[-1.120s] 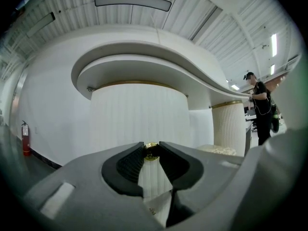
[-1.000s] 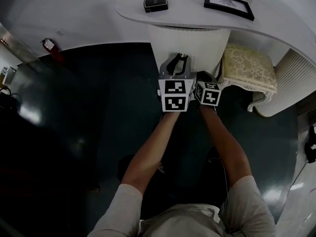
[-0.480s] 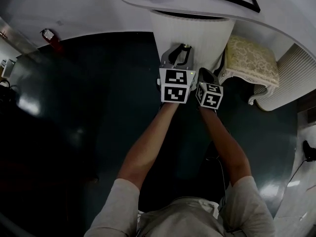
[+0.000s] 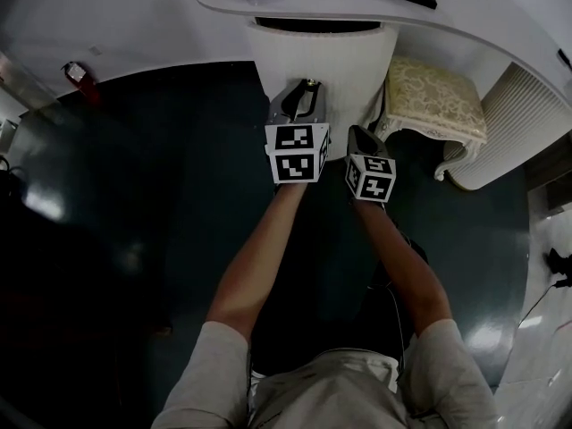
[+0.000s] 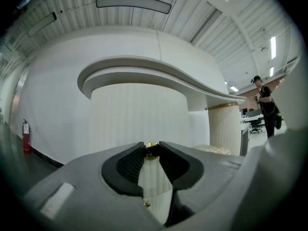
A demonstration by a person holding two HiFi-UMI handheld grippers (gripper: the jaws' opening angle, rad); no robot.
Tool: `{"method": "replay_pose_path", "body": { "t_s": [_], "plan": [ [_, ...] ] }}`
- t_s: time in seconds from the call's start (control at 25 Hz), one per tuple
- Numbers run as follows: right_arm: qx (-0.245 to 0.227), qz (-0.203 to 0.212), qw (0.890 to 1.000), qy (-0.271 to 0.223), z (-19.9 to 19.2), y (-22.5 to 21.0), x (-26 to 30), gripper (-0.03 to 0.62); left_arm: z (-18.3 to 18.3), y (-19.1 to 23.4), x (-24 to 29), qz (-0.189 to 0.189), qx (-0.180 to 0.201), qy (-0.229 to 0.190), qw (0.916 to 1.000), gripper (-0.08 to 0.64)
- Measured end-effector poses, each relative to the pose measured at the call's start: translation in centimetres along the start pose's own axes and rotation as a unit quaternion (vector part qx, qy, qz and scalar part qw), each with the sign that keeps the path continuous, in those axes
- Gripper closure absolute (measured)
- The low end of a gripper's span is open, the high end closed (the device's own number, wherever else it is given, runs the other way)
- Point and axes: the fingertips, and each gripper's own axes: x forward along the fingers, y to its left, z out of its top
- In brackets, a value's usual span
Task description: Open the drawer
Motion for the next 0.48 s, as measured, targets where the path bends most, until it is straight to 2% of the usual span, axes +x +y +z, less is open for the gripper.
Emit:
{"method": "replay_pose_path", "body": {
  "t_s": [0.48],
  "plan": [
    [0.015,0.013,1.000,0.002,-1.0,-0.2,-2.2,0.577,-0.2,-0.6,-1.9,0.005,-0.005,-0.008,0.9999,0.454]
  ]
}}
